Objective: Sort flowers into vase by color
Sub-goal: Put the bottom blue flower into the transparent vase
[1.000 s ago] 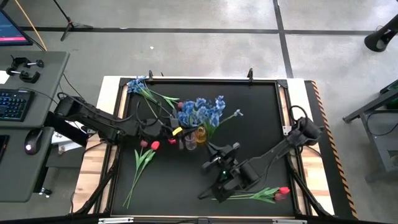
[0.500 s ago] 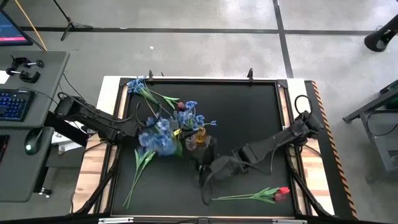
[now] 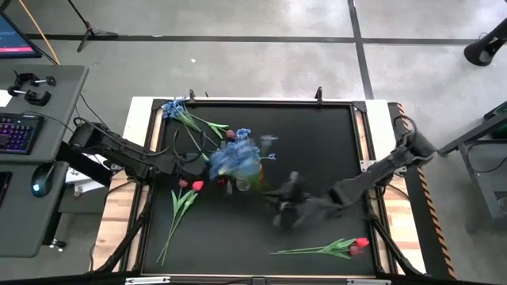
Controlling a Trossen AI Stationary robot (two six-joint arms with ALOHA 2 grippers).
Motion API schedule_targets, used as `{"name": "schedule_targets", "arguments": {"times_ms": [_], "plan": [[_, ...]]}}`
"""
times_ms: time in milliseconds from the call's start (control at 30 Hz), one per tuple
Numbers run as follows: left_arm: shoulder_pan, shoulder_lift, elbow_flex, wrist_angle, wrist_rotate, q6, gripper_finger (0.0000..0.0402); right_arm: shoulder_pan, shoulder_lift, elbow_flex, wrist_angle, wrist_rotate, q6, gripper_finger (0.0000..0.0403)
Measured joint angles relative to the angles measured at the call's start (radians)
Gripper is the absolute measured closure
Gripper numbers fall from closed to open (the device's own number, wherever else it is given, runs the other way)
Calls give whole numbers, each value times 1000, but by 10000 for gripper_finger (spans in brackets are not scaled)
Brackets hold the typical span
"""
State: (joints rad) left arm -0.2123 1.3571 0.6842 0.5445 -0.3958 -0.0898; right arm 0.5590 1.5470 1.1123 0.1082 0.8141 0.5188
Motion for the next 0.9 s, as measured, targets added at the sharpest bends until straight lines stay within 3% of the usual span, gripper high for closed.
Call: {"name": "schedule_targets", "arguments": {"times_ms": [100, 200, 300, 400, 600, 900], "plan": [[0, 0, 0, 0, 0, 13, 401, 7, -49, -218, 536, 49, -195, 403], [0, 0, 0, 1, -2, 14, 401, -26, -12, -380, 1056, -19, -395, 403], [0, 0, 0, 4, -2, 14, 401, -65, 70, -460, 1355, -98, -452, 403], [0, 0, 0, 5, -3, 15, 401, -120, 162, -464, 1433, -127, -446, 403], [0, 0, 0, 4, -4, 15, 401, -207, 296, -360, 1393, -287, -529, 403], [0, 0, 0, 25, -6, 14, 401, -285, 378, -285, 1390, -279, -572, 403]]}}
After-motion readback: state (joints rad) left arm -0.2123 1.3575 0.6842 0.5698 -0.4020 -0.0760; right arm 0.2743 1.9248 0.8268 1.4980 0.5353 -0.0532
